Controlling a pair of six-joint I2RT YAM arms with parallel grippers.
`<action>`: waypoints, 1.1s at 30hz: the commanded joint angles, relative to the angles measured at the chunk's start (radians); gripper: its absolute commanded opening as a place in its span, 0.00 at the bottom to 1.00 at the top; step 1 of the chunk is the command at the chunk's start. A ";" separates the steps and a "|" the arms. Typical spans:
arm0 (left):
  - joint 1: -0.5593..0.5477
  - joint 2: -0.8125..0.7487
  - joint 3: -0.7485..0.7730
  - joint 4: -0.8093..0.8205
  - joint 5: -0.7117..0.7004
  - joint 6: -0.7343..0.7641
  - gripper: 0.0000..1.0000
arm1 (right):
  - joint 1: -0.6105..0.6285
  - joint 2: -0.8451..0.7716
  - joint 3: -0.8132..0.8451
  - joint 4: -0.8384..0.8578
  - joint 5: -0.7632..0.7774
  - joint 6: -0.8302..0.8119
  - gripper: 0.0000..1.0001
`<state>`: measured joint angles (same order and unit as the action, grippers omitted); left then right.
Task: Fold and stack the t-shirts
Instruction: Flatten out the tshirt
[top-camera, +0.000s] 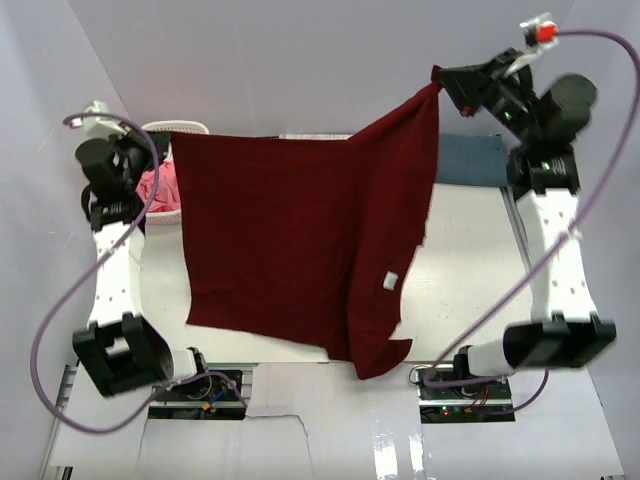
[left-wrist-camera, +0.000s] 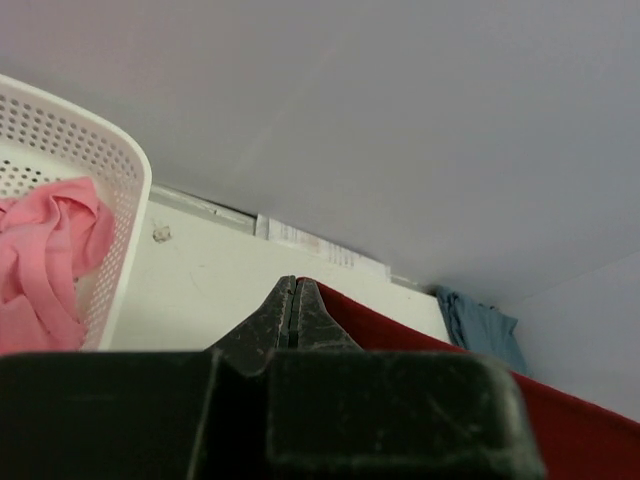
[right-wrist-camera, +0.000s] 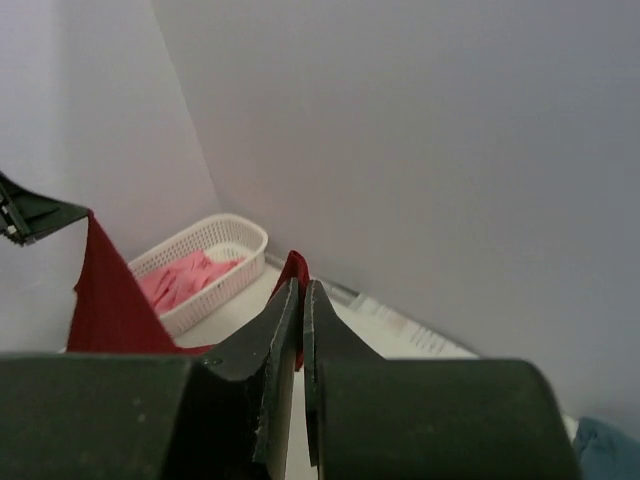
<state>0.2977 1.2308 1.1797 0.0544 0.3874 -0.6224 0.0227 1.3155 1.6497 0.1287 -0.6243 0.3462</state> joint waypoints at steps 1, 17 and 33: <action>-0.070 0.132 0.165 0.071 -0.068 0.059 0.00 | -0.001 0.134 0.189 0.076 -0.041 0.037 0.08; -0.100 0.630 0.681 0.175 0.001 -0.019 0.00 | -0.112 0.455 0.454 0.571 -0.193 0.350 0.08; -0.127 -0.362 -0.584 -0.126 0.191 0.010 0.00 | 0.112 -0.520 -0.948 -0.203 0.020 0.246 0.08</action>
<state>0.1741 0.9295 0.6601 0.1280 0.5171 -0.6415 0.1307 0.8806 0.8467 0.2295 -0.6880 0.5877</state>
